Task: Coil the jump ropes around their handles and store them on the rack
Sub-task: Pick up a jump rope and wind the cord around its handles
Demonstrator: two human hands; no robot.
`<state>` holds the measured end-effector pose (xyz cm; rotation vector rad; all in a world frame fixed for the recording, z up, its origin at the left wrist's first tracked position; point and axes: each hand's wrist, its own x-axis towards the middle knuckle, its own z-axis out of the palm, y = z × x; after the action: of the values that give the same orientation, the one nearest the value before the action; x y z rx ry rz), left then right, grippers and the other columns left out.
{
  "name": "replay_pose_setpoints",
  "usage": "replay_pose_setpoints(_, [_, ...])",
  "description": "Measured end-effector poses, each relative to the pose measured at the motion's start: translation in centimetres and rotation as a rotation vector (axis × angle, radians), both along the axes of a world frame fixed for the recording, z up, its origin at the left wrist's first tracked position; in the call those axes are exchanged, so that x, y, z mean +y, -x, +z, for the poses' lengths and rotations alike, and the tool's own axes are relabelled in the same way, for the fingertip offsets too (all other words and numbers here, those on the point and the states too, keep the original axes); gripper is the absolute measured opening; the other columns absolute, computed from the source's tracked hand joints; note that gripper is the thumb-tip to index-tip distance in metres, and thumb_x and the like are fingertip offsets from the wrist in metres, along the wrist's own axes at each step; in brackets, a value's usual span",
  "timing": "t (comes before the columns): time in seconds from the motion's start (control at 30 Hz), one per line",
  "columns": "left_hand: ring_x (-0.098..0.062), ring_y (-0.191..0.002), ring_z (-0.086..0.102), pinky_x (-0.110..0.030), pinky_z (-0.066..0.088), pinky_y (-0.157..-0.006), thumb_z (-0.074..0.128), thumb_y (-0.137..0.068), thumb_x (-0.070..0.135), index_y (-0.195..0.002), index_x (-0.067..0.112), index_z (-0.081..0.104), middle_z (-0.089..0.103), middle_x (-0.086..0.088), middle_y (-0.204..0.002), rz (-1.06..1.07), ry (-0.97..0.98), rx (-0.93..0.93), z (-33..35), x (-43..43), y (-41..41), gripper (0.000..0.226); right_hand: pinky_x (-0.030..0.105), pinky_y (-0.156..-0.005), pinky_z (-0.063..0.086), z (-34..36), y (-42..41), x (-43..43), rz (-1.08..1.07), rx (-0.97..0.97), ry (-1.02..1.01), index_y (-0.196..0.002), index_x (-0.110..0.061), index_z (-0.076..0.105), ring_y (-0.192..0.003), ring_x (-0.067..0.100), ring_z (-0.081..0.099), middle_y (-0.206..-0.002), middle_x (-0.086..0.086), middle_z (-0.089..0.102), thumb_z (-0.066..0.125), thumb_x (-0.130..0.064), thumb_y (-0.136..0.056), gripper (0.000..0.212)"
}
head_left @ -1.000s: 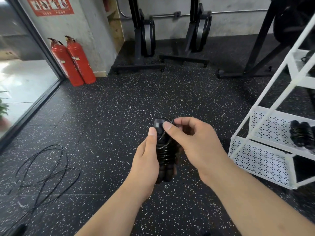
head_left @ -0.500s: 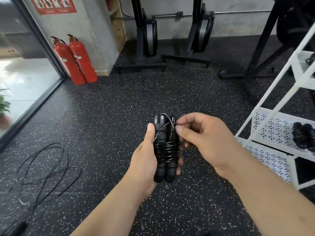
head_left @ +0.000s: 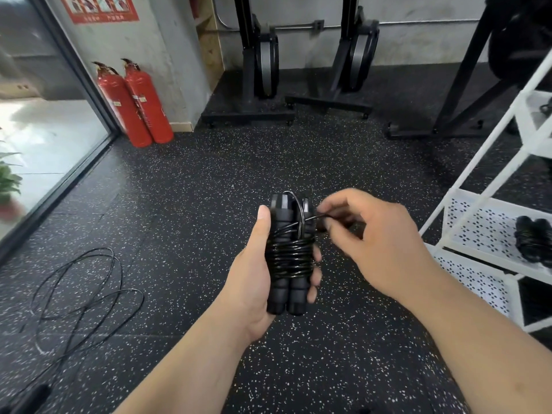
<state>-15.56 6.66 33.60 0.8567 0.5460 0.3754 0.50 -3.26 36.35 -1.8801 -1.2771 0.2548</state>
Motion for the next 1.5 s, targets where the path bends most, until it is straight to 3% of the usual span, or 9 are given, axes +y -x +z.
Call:
replay_pose_setpoints(0.2, [-0.032, -0.073, 0.064, -0.042, 0.055, -0.065, 0.054, -0.097, 0.070, -0.122, 0.008, 0.074, 0.072, -0.024, -0.101, 0.179, -0.095, 0.066, -0.2, 0.8, 0.2, 0.070, 0.040, -0.079, 0.062, 0.7, 0.9, 0.1, 0.039, 0.351, -0.115, -0.117, -0.031, 0.064, -0.080, 0.016, 0.074, -0.094, -0.006, 0.080, 0.071, -0.010, -0.101, 0.028])
replay_pose_setpoints(0.43, [-0.024, -0.062, 0.064, -0.041, 0.053, -0.069, 0.053, -0.095, 0.079, -0.105, 0.017, 0.079, 0.075, -0.011, -0.082, 0.288, -0.204, 0.268, -1.0, 1.5, 0.3, 0.067, 0.035, -0.062, 0.051, 0.2, 6.7, 0.9, 0.055, 1.256, -0.228, -0.113, -0.014, 0.071, -0.069, 0.017, 0.054, -0.089, 0.008, 0.063, 0.058, -0.005, -0.106, 0.018])
replay_pose_setpoints(0.53, [-0.020, -0.053, 0.056, -0.033, 0.046, -0.056, 0.057, -0.095, 0.076, -0.092, 0.017, 0.073, 0.063, -0.002, -0.064, 0.309, -0.277, 0.350, -1.8, 1.7, 0.2, 0.061, 0.037, -0.062, 0.045, 0.3, 9.4, 0.5, 0.027, 1.065, -0.107, -0.104, -0.024, 0.070, -0.064, 0.015, 0.047, -0.073, -0.001, 0.054, 0.055, -0.016, -0.109, 0.018])
replay_pose_setpoints(0.77, [-0.044, -0.088, 0.074, -0.062, 0.061, -0.086, 0.062, -0.093, 0.076, -0.095, 0.019, 0.074, 0.077, -0.014, -0.092, 0.391, -0.365, 0.349, -1.6, 1.0, -0.4, 0.059, 0.021, -0.057, 0.038, 1.0, 9.1, -0.1, 0.025, 0.639, -0.041, -0.102, -0.035, 0.065, -0.057, 0.002, 0.046, -0.072, -0.014, 0.056, 0.057, -0.026, -0.108, 0.013])
replay_pose_setpoints(0.97, [-0.034, -0.073, 0.067, -0.046, 0.059, -0.064, 0.056, -0.098, 0.065, -0.121, 0.010, 0.071, 0.075, -0.023, -0.099, 0.242, -0.236, 0.168, 0.6, -1.3, -1.0, 0.061, 0.023, -0.038, 0.028, 0.1, 1.9, 1.5, -0.227, 1.349, -0.174, -0.100, -0.016, 0.066, -0.043, 0.008, 0.031, -0.063, -0.004, 0.044, 0.059, -0.007, -0.104, 0.012])
replay_pose_setpoints(1.1, [-0.033, -0.073, 0.062, -0.042, 0.056, -0.064, 0.050, -0.096, 0.072, -0.122, 0.000, 0.072, 0.070, -0.023, -0.098, 0.109, -0.124, 0.057, 0.3, -1.9, -1.4, 0.080, 0.020, -0.035, 0.027, -0.5, 1.0, 1.7, -0.180, 1.324, -0.182, -0.095, -0.016, 0.065, -0.038, 0.006, 0.032, -0.060, -0.004, 0.046, 0.060, -0.008, -0.104, 0.012])
replay_pose_setpoints(1.3, [-0.033, -0.080, 0.064, -0.045, 0.055, -0.071, 0.031, -0.109, 0.064, -0.122, 0.014, 0.078, 0.071, -0.019, -0.108, -0.014, -0.033, -0.008, 1.1, -1.5, -1.5, 0.070, 0.033, -0.047, 0.044, -0.7, 1.7, 1.0, -0.204, 1.154, -0.176, -0.102, -0.018, 0.070, -0.055, 0.021, 0.053, -0.074, 0.005, 0.063, 0.066, -0.029, -0.105, 0.012])
replay_pose_setpoints(1.4, [-0.047, -0.115, 0.068, -0.058, 0.055, -0.102, 0.035, -0.110, 0.051, -0.128, 0.020, 0.076, 0.074, -0.017, -0.128, 0.089, -0.128, 0.080, -0.3, -1.4, -2.0, 0.055, 0.044, -0.074, 0.058, -1.0, 1.8, 0.6, -0.338, 0.957, -0.131, -0.106, -0.029, 0.077, -0.084, 0.019, 0.068, -0.095, -0.003, 0.077, 0.057, -0.036, -0.110, 0.021])
replay_pose_setpoints(1.5, [-0.041, -0.125, 0.067, -0.065, 0.047, -0.113, 0.049, -0.099, 0.048, -0.123, 0.035, 0.075, 0.077, -0.011, -0.123, 0.163, -0.228, 0.174, -0.7, -1.9, -2.4, 0.038, 0.027, -0.086, 0.049, -1.4, 2.0, -0.3, -0.434, 0.698, -0.128, -0.123, -0.040, 0.069, -0.107, 0.006, 0.065, -0.115, -0.014, 0.071, 0.051, -0.037, -0.112, 0.022])
